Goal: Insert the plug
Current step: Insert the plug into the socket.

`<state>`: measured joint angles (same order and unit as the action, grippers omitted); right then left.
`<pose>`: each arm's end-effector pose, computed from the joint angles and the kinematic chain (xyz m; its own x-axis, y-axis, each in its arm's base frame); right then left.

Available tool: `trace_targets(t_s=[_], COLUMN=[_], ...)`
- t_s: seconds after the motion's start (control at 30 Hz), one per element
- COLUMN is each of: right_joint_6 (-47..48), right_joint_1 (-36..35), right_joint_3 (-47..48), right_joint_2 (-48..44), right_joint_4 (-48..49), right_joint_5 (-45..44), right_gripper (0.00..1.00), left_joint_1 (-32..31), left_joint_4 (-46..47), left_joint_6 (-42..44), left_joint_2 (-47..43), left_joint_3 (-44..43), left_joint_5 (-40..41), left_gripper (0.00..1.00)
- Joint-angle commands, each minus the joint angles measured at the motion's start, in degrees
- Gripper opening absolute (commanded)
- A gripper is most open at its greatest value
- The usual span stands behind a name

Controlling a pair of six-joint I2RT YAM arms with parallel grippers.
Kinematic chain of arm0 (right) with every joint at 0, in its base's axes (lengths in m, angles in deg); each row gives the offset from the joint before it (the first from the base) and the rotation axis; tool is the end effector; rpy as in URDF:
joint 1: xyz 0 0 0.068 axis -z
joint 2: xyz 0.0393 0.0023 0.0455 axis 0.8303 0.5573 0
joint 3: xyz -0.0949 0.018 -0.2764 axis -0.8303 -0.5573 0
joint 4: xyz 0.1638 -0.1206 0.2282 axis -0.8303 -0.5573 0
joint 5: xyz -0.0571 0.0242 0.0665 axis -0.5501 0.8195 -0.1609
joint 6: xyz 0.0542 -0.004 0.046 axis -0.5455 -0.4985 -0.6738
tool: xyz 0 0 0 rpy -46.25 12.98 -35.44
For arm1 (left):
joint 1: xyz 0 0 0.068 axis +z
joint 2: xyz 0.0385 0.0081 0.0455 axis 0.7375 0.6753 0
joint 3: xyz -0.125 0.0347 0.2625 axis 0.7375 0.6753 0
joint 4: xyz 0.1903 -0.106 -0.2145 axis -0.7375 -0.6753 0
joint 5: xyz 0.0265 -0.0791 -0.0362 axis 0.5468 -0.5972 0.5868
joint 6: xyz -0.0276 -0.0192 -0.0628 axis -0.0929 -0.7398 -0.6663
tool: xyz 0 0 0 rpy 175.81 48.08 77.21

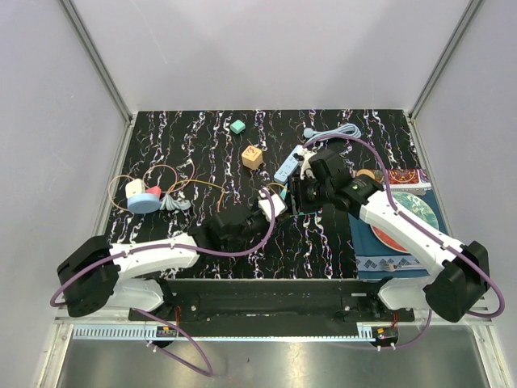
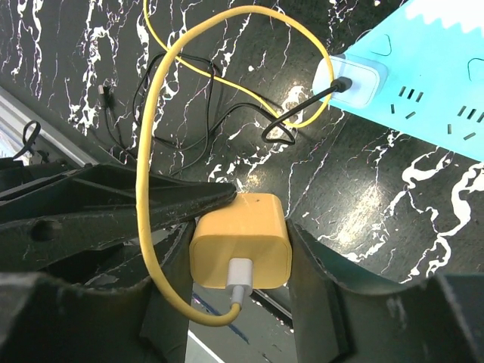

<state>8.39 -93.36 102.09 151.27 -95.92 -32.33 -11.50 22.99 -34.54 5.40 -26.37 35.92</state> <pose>0.2582 0.2147 0.2991 -0.8004 -0.1551 -0.5790 -0.4601 0.7781 0.4277 0.1738 -0.2870 0.2356 0.0181 0.2172 -0.9760 0.8503 0.5101 0.1293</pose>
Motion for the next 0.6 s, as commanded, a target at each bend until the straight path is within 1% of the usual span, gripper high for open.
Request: trace_targets(t_s=[0.0, 0.03, 0.07, 0.13, 0.17, 0.2, 0.23, 0.27, 0.3, 0.33, 0.37, 0.47, 0.5, 0.57], right_joint_6=[2.7, 3.1, 3.6, 5.2, 5.7, 6.9, 7.4, 7.7, 8.6, 8.9, 9.2, 10.3, 10.5, 10.9], right_joint_1=[-0.2, -0.1, -0.1, -0.1, -0.1, 0.0, -0.1, 0.1, 0.2, 0.6, 0.8, 1.6, 1.8, 2.4], right_joint_3=[2.5, 2.5, 2.5, 2.4, 2.4, 2.3, 2.3, 2.1, 1.3, 0.8, 0.2, -2.8, -4.3, -5.6], right_joint_2=[0.4, 0.4, 0.4, 0.4, 0.4, 0.4, 0.4, 0.4, 0.4, 0.4, 0.4, 1.0, 1.1, 2.4], right_joint_4=[-1.7, -2.0, -2.0, -2.1, -2.2, -2.1, -2.0, -1.6, -1.0, 0.8, 2.0, 7.8, 10.5, 13.2], right_joint_5=[-1.8, -2.5, -4.3, -6.4, -9.2, -10.9, -12.7, -16.6, -18.2, -20.7, -21.8, -25.2, -25.6, -26.7], right_gripper=[0.02, 0.0, 0.0, 0.0, 0.0, 0.0, 0.0, 0.0, 0.0, 0.0, 0.0, 0.0, 0.0, 0.0], left_joint_1=[-0.1, -0.1, -0.1, 0.0, 0.0, 0.0, 0.1, 0.4, 0.9, 1.4, 1.9, 3.8, 4.5, 5.2], left_joint_4=[7.0, 6.6, 6.4, 5.1, 4.5, 3.4, 2.9, 2.5, 1.9, 1.5, 0.4, -1.7, -2.3, -3.7], left_joint_6=[0.5, 0.3, 0.0, -0.4, -0.5, -0.6, -1.3, -1.9, -2.6, -3.9, -4.7, -7.1, -9.5, -10.9], left_joint_2=[-1.9, -1.7, -1.6, -1.5, -1.5, -1.3, -1.1, -1.0, -1.0, -0.8, -0.8, 0.2, 0.6, 1.2], left_joint_3=[-1.3, -1.6, -1.7, -2.0, -2.3, -2.5, -2.9, -3.0, -3.1, -3.3, -3.5, -4.4, -4.8, -5.1], left_joint_5=[1.1, 1.5, 2.7, 4.0, 5.3, 6.0, 6.6, 7.9, 8.4, 8.5, 8.0, 8.6, 8.9, 9.9], left_gripper=[0.25, 0.3, 0.4, 0.5, 0.55, 0.62, 0.66, 0.7, 0.78, 0.82, 0.83, 0.84, 0.84, 0.86])
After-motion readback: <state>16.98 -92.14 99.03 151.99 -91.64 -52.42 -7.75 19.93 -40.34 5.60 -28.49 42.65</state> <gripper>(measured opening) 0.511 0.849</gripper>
